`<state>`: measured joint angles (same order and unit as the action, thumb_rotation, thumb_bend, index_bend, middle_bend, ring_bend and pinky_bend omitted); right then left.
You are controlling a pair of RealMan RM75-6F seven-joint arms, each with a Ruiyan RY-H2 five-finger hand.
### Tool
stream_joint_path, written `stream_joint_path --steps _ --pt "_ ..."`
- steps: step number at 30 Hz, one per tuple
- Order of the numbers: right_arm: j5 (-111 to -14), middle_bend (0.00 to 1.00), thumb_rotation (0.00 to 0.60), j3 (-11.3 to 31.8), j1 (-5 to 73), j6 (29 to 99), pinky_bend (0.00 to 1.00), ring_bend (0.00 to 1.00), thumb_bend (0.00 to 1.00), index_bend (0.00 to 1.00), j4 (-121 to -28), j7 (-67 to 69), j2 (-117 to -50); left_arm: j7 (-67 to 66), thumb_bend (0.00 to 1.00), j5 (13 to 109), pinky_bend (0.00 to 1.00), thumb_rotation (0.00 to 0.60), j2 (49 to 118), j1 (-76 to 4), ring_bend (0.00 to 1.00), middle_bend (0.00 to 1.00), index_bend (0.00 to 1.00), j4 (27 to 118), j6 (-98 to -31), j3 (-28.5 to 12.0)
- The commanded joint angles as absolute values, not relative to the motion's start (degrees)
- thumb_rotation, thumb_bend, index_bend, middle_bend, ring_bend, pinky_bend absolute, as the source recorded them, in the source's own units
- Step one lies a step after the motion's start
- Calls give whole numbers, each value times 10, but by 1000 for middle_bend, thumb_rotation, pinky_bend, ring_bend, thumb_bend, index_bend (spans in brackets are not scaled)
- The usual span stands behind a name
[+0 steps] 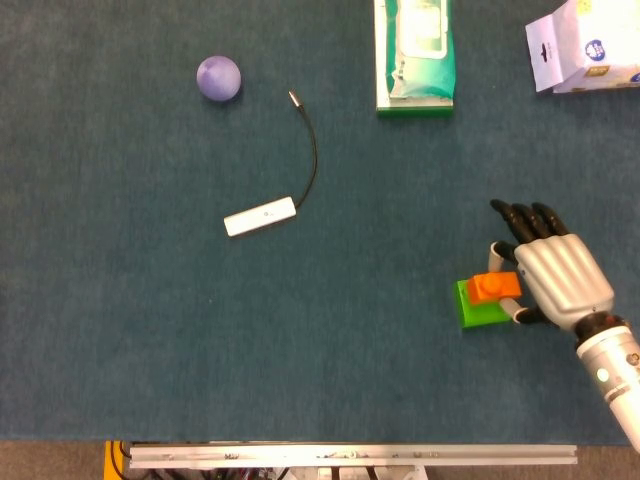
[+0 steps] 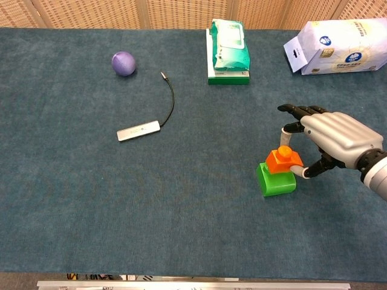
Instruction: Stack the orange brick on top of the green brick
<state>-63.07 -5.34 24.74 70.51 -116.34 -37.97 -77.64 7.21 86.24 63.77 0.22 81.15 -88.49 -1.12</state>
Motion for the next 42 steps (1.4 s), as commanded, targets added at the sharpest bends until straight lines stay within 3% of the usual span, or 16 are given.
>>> stream_joint_path --steps 1,42 --pt "-631 43 600 -53 246 704 0 0 321 481 -1162 -380 -777 71 0 862 546 600 638 2 448 505 535 811 -885 -11" --pt "-609 43 600 -47 253 699 0 0 324 481 -1171 -447 -783 71 0 864 545 600 637 2 448 505 535 813 -884 -11"
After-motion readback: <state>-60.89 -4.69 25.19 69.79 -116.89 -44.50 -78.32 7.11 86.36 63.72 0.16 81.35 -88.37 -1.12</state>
